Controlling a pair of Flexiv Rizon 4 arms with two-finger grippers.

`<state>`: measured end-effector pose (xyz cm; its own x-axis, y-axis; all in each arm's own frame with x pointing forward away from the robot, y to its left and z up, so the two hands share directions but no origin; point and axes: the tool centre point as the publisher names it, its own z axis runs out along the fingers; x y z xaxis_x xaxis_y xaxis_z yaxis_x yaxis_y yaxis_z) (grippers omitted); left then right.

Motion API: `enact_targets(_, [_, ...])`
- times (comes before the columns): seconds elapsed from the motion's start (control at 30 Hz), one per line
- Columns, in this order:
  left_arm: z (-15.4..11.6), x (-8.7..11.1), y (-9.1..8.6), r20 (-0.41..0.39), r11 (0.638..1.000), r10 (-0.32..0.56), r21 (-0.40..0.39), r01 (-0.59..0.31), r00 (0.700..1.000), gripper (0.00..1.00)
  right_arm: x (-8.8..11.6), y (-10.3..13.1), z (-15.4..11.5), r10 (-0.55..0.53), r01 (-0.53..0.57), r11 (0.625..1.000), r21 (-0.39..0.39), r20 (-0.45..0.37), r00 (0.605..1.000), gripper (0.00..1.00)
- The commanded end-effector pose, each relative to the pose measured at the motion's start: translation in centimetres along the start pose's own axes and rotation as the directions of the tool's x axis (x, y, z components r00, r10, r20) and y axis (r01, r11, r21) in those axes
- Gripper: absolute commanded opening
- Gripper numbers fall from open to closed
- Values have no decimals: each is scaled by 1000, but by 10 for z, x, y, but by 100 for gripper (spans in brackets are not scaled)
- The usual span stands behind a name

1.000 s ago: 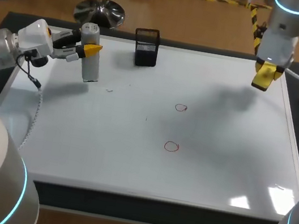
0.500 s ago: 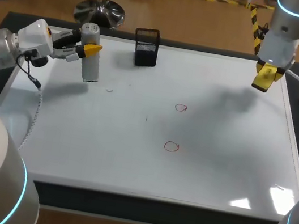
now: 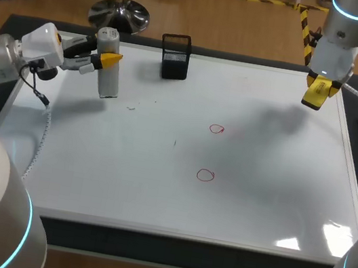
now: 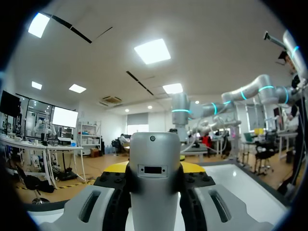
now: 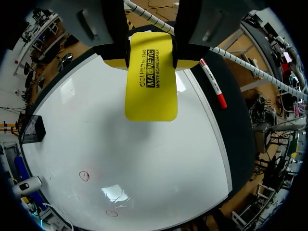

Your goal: Pick up the inspection probe, press it on each red-marked spot on the whiteboard one by one, put down the probe, pick up the eraser, and wipe off all the red marks.

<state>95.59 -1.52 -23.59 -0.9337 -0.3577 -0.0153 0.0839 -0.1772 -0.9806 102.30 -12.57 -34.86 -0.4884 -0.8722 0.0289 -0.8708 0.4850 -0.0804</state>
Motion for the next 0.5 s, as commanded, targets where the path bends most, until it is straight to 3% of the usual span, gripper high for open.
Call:
enact_targets(0.03, [4,5,-1,-4,1000,-1,-10,1,1000,0,0,0,-1,-2,2,1000,2,-3,1000,0])
enact_targets(0.23, [15,23,3,-8,1000,-3,-8,3,1000,0,0,0,-1,-2,2,1000,2,-3,1000,0])
enact_targets(0.5, [52,49,0,-81,999,20,49,-16,997,0,0,0,-1,-2,2,1000,2,-3,1000,0])
